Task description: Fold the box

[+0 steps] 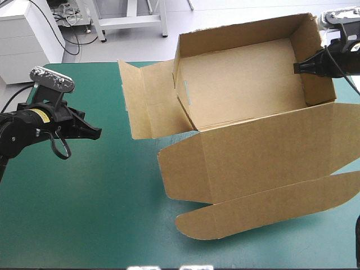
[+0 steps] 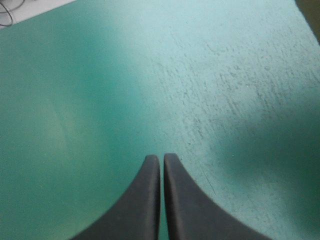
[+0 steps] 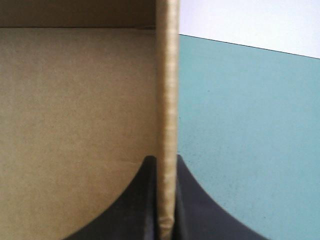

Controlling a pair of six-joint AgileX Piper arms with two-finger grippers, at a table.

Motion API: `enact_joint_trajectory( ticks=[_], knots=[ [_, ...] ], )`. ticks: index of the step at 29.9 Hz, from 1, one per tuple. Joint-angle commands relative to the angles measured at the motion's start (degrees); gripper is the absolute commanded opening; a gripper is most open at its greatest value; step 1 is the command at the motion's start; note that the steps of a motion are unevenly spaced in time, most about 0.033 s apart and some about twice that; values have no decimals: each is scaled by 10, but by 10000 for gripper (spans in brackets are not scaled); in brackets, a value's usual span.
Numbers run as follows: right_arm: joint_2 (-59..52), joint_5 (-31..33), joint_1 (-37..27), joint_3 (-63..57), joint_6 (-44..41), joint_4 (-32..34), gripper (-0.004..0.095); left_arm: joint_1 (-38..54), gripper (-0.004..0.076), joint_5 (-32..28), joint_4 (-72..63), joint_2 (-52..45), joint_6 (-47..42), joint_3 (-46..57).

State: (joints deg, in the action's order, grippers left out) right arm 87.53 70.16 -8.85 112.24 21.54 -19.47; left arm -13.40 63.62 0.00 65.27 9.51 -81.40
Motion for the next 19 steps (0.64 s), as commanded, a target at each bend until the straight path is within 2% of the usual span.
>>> enact_joint_trajectory(
  ticks=[1, 6, 10, 13, 19],
  knots=[
    [-29, -31, -6, 0, 5, -45, -22, 76, 19, -54, -110, 2, 56, 26],
    [-29, -31, -6, -20, 8, -54, -21, 195, 18, -54, -316, 27, 210, 88],
    [-29, -31, -6, -31, 16, -67, -22, 255, 15, -68, -445, 49, 315, 147],
    [-29, -31, -6, -31, 17, -72, -22, 277, 15, -70, -517, 69, 387, 188],
    [-29, -31, -6, -31, 17, -99, -22, 278, 12, -91, -664, 118, 457, 251]
  ],
)
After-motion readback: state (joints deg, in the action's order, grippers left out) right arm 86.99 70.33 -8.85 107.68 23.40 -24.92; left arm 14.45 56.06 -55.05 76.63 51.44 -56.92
